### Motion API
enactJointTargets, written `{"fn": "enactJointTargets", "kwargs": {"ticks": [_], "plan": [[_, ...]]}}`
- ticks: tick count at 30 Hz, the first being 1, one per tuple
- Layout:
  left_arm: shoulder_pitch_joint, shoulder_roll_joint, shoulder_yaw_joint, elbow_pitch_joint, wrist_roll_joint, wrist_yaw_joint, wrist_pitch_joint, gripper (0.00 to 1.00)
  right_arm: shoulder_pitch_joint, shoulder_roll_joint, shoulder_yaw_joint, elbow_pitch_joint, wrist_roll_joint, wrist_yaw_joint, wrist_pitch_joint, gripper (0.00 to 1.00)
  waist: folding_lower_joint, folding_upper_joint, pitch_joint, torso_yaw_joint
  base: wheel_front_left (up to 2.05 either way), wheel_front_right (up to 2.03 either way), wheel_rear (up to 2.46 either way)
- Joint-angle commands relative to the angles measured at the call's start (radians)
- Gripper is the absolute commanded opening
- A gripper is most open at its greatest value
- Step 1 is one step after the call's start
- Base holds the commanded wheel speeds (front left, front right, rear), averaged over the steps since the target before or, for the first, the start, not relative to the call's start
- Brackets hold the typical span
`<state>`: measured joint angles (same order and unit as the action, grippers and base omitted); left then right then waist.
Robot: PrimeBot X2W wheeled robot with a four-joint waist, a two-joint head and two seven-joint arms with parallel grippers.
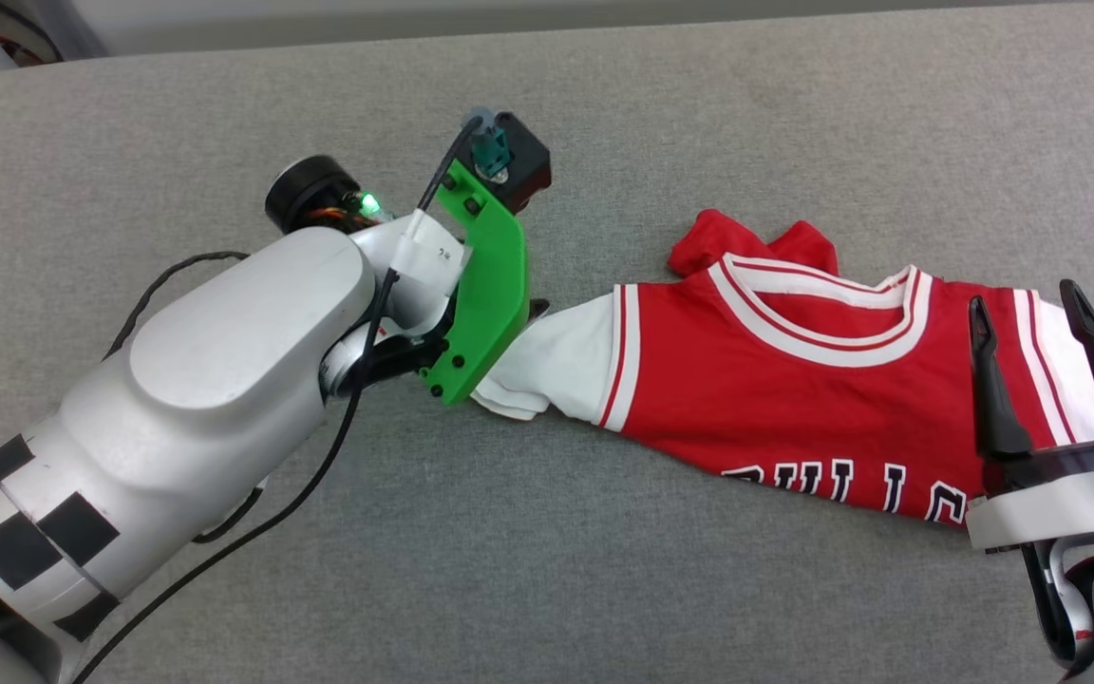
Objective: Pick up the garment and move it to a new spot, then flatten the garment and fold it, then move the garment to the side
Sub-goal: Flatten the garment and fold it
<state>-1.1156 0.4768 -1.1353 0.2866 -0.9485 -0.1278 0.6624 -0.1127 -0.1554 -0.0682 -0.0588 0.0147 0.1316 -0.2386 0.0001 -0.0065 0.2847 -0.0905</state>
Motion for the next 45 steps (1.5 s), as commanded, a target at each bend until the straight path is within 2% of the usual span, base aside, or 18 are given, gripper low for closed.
{"fn": "enactJointTargets", "kwargs": {"ticks": [1,6,14,15,16,17,19,22,26,31,35,38,41,45], "plan": [[-0.017,0.015,-0.027,0.018,-0.024,-0.003,0.005,1.00,-0.024,-0.002,0.000,0.006,-0.011,-0.001,-0.008,1.00,-0.0001,0.0065,0.039,-0.034,0.00,0.00,0.00],[-0.005,0.042,-0.113,0.078,-0.061,-0.003,0.019,1.00,-0.051,0.004,0.006,0.018,-0.019,-0.001,-0.015,1.00,-0.0001,0.0065,0.075,-0.051,0.00,0.00,0.00],[0.074,0.050,-0.144,0.079,-0.027,-0.003,0.090,1.00,-0.078,0.010,0.006,0.034,-0.034,-0.001,-0.021,1.00,-0.0001,0.0065,0.100,-0.049,0.00,0.00,0.00],[0.083,0.049,-0.144,0.073,-0.022,-0.003,0.093,0.85,-0.080,0.009,0.006,0.036,-0.036,-0.001,-0.021,1.00,-0.0001,0.0065,0.100,-0.046,0.00,0.00,0.00],[0.090,0.047,-0.144,0.069,-0.017,-0.003,0.092,0.05,-0.084,0.007,0.007,0.039,-0.040,-0.001,-0.021,1.00,-0.0001,0.0065,0.101,-0.042,0.00,0.00,0.00],[0.094,0.045,-0.145,0.068,-0.014,-0.003,0.089,0.00,-0.087,0.006,0.008,0.040,-0.042,-0.001,-0.022,1.00,-0.0001,0.0065,0.101,-0.039,0.00,0.00,0.00],[0.098,0.042,-0.145,0.065,-0.007,-0.003,0.077,0.00,-0.092,0.003,0.013,0.044,-0.048,-0.001,-0.022,1.00,-0.0001,0.0065,0.098,-0.029,0.00,0.00,0.00],[0.083,0.043,-0.145,0.054,-0.004,-0.003,0.001,0.00,-0.090,-0.003,0.012,0.047,-0.058,-0.001,-0.023,1.00,-0.0001,0.0065,0.081,-0.009,0.00,0.00,0.00],[0.065,0.090,-0.145,-0.005,0.004,-0.003,-0.118,0.00,-0.069,-0.009,-0.004,0.049,-0.066,-0.001,-0.023,1.00,-0.0001,0.0065,0.042,0.019,0.00,0.00,0.00],[0.076,0.207,-0.137,-0.101,-0.022,-0.003,-0.262,0.00,-0.018,-0.006,-0.025,0.047,-0.070,-0.001,-0.023,1.00,-0.0001,0.0065,-0.024,0.055,0.00,0.00,0.00],[0.117,0.307,-0.116,-0.180,-0.044,0.004,-0.316,0.00,0.019,-0.005,-0.039,0.044,-0.072,-0.001,-0.023,1.00,-0.0001,0.0065,-0.067,0.084,0.00,0.00,0.00],[0.149,0.382,-0.109,-0.247,-0.057,0.025,-0.326,0.00,0.038,-0.004,-0.045,0.039,-0.073,-0.001,-0.023,1.00,-0.0001,0.0065,-0.086,0.099,0.00,0.00,0.00],[0.175,0.461,-0.098,-0.339,-0.071,0.066,-0.324,0.00,0.053,-0.003,-0.049,0.032,-0.073,-0.001,-0.023,1.00,-0.0001,0.0065,-0.094,0.110,0.00,0.00,0.00],[0.179,0.524,-0.076,-0.428,-0.078,0.111,-0.326,0.00,0.059,-0.003,-0.051,0.020,-0.073,-0.001,-0.023,1.00,-0.0001,0.0065,-0.085,0.115,0.00,0.00,0.00]]}}
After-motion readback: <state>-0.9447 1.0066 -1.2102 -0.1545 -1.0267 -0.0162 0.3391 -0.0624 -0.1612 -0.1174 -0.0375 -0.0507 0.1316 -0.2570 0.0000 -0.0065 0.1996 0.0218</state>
